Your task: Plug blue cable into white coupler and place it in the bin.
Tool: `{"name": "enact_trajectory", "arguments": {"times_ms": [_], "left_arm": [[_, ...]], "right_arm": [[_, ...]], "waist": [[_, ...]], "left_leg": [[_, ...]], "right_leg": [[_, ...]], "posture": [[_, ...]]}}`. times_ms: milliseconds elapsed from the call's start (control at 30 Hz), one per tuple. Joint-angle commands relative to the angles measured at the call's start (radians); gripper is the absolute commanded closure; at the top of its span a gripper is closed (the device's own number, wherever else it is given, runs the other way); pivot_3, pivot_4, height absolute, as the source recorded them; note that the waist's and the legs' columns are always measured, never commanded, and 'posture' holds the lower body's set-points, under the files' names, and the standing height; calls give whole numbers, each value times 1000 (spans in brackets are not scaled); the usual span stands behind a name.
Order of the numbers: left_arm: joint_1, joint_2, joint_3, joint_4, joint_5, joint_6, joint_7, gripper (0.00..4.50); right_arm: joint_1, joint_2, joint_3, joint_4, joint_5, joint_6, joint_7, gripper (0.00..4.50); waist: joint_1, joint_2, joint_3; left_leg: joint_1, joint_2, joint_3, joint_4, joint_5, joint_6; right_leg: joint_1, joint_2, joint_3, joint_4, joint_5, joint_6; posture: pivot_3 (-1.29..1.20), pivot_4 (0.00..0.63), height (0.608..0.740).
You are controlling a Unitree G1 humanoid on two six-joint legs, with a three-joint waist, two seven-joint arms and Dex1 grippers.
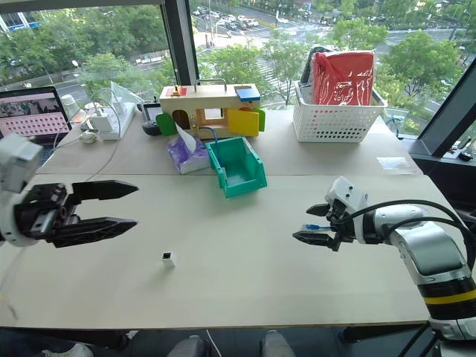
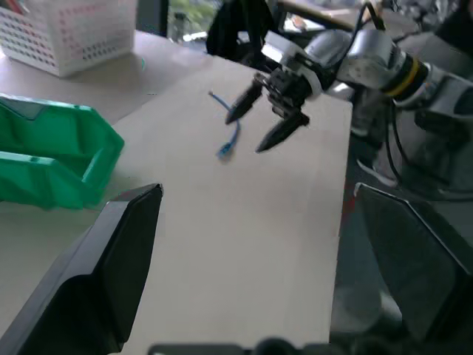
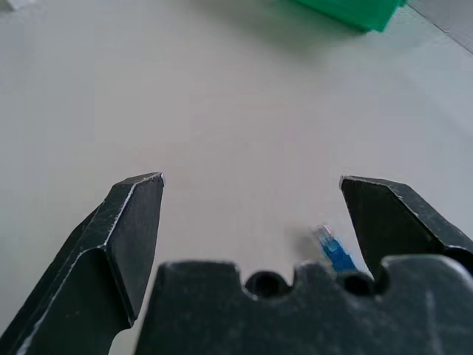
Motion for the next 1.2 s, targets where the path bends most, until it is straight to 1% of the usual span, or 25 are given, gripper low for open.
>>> {"name": "enact_trajectory", "arguments": {"times_ms": [33, 67, 100, 167, 233, 333, 400, 500, 567, 633, 733, 767, 867, 967, 1033, 1100, 1133, 1200], "left_arm": [[-302, -83, -245, 163, 205, -36, -139, 0], [-399, -126, -306, 204, 255, -43, -162, 0], [-457, -163, -341, 220, 282, -42, -178, 0], [-491, -207, -380, 219, 319, -49, -215, 0], [-482, -223, -409, 198, 353, -45, -239, 0], [-438, -211, -429, 185, 384, -26, -275, 0], [-397, -183, -445, 186, 448, -75, -315, 0], [-357, -168, -425, 192, 473, -75, -333, 0], [-332, -176, -407, 196, 474, -68, -327, 0], [-307, -187, -397, 205, 479, -66, -316, 0], [-261, -183, -406, 203, 534, -122, -321, 0], [-253, -184, -405, 201, 543, -130, -324, 0], [-249, -208, -375, 187, 524, -109, -304, 0], [-256, -229, -365, 189, 525, -108, -295, 0], [-279, -280, -371, 196, 522, -107, -270, 0], [-298, -339, -392, 197, 545, -128, -242, 0], [-323, -387, -412, 200, 555, -135, -226, 0], [-366, -448, -446, 213, 583, -151, -219, 0]], "right_arm": [[-21, 8, -19, 96, -29, -86, 24, 86], [-28, 10, -16, 140, -42, -106, 30, 86], [-35, 10, -9, 182, -50, -120, 47, 86], [-60, 10, 8, 264, -69, -151, 90, 86], [-105, 14, 39, 359, -108, -209, 133, 86], [-155, 9, 94, 459, -166, -272, 206, 86], [-181, 15, 108, 509, -190, -305, 228, 86], [-234, 48, 117, 612, -222, -366, 233, 86], [-262, 80, 129, 682, -250, -411, 233, 598], [-280, 102, 137, 729, -274, -448, 235, 1011], [-300, 130, 136, 783, -293, -483, 236, 2179], [-305, 135, 135, 797, -297, -491, 239, 2488], [-302, 119, 169, 818, -346, -529, 270, 3535], [-303, 112, 169, 805, -363, -553, 284, 4429], [-302, 126, 159, 712, -337, -518, 299, 4446], [-294, 157, 146, 608, -287, -444, 310, 4446], [-276, 184, 152, 521, -251, -380, 322, 4446], [-247, 226, 169, 395, -218, -296, 323, 4446]], "waist": [[4, 1, 1], [7, 1, 1], [11, 0, 1], [12, 0, 1], [5, 0, 1], [-11, 1, 2], [-17, 1, 2], [-21, 1, 3], [-20, 0, 3], [-19, 0, 3], [-19, 0, 3], [-19, 0, 3], [-17, 0, 3], [-17, 0, 3], [-14, 0, 3], [-13, 0, 3], [-13, 0, 3], [-15, 0, 3]], "left_leg": [[0, 0, 0, -1, 0, 0], [-1, 0, -2, -1, 0, 0], [-1, 0, -3, 0, 0, 0], [-4, -1, -4, 2, 0, 0], [-5, -3, -3, 2, 0, 0], [-5, -2, -2, 2, 0, 0], [-5, -1, -4, 2, 0, 1], [-5, -1, -4, 2, 0, 1], [-5, -1, -4, 2, 0, 0], [-4, -1, -4, 3, 0, 0], [-4, -2, -4, 3, 0, 0], [-4, -2, -4, 3, 0, 0], [-4, -1, -4, 3, 0, 0], [-3, -2, -4, 3, 0, 0], [-2, -2, -4, 3, 0, 0], [-2, -2, -5, 3, 0, 0], [-1, -2, -5, 3, 0, 0], [-1, -2, -5, 4, 0, 0]], "right_leg": [[0, 0, 0, 0, 0, -1], [0, 1, -1, 1, 0, -1], [0, 2, -2, 0, 0, -1], [1, 1, -2, -1, 3, -4], [1, -1, -1, -2, 3, -3], [-1, -1, 0, -2, 3, -3], [-2, 0, -1, 0, 3, -4], [-2, 0, -1, 1, 3, -4], [-1, 0, -1, 1, 3, -4], [0, 0, -1, 1, 2, -2], [0, 0, -1, 1, 3, -3], [0, 0, -1, 1, 3, -3], [0, 0, -1, 2, 3, -4], [0, 0, -1, 3, 3, -4], [1, -1, -1, 5, 3, -4], [1, -1, -1, 7, 3, -4], [1, -1, -1, 7, 3, -4], [0, 0, -1, 9, 3, -4]], "posture": [[0, 150, 733], [0, 150, 733], [0, 150, 733], [0, 150, 733], [0, 150, 733], [0, 150, 733], [0, 150, 733], [0, 150, 733], [0, 150, 733], [0, 150, 733], [0, 150, 733], [0, 150, 733], [0, 150, 733], [0, 150, 733], [0, 150, 733], [0, 150, 733], [0, 150, 733], [0, 150, 733]]}}
